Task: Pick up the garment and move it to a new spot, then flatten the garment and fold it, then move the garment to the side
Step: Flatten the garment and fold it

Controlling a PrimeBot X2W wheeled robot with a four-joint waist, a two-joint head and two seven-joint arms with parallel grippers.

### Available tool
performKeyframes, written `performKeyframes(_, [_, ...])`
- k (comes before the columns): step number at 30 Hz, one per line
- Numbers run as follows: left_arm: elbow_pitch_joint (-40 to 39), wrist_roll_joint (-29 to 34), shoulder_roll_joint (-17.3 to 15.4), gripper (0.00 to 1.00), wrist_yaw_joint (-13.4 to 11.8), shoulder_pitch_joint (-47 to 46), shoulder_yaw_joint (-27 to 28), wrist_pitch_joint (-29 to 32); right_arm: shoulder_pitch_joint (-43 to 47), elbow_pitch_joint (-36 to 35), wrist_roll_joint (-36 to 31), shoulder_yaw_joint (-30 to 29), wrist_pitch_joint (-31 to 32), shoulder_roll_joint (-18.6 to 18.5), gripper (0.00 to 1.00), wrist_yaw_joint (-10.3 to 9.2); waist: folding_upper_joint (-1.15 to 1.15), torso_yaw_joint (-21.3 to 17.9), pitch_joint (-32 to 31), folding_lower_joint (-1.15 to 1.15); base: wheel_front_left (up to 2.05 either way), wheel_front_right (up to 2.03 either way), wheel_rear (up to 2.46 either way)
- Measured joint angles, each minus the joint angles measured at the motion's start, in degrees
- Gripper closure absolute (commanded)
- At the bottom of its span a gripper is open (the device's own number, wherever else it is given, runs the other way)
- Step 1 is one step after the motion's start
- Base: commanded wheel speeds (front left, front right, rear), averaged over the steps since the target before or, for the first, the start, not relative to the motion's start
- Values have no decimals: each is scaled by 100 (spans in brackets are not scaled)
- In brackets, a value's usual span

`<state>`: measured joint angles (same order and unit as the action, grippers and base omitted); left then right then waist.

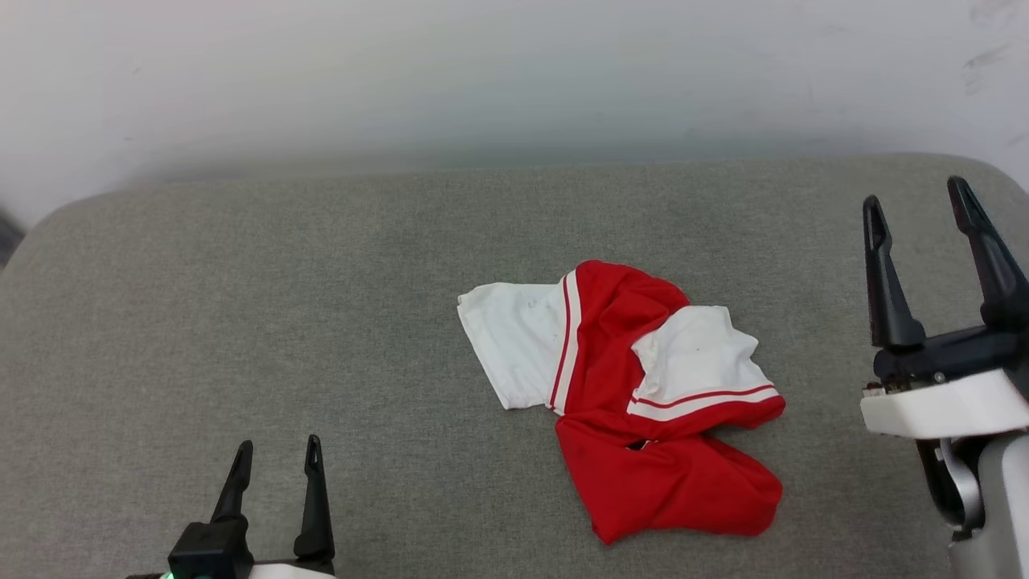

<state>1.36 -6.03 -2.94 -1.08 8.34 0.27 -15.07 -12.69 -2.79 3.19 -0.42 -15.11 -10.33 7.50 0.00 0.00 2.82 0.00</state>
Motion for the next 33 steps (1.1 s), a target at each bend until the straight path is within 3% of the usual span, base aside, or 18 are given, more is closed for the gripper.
performKeyframes(3, [-1, -21, 1, 0, -15, -117, -13, 0, -528, 619, 208, 527, 21, -626, 0, 0, 0, 5, 123, 0, 0, 0, 0])
performKeyframes(7, [-7, -49, 1, 0, -43, -206, -24, 0, -1311, 1170, 784, 1433, 772, -1511, 0, 0, 0, 10, 268, 0, 0, 0, 0])
performKeyframes(12, [-33, -121, 2, 0, -53, -402, -40, 0, -2135, 1348, 1962, 2825, 2358, -2520, 0, 1, 0, 34, 495, 0, 0, 0, 0])
performKeyframes(17, [-89, -130, 2, 0, -45, -656, -99, 0, -2934, 1281, 3237, 3954, 3954, -3296, 0, 1, 0, 104, 792, 0, 0, 0, 0])
performKeyframes(22, [-107, -159, 2, 0, -8, -938, -189, 0, -3688, 1435, 4207, 4607, 5205, -3501, 0, 1, 0, 221, 1158, 1, 0, 0, 0])
performKeyframes(26, [-134, -187, 3, 0, -15, -1145, -341, 0, -4207, 1719, 4536, 5019, 5923, -3537, 0, 1, 0, 358, 1456, 0, 0, 0, 0])
performKeyframes(33, [-178, -281, 2, 0, -98, -1406, -563, 0, -4526, 2295, 4802, 5589, 6221, -3356, 0, 1, 0, 675, 1917, 1, 0, 0, 0])
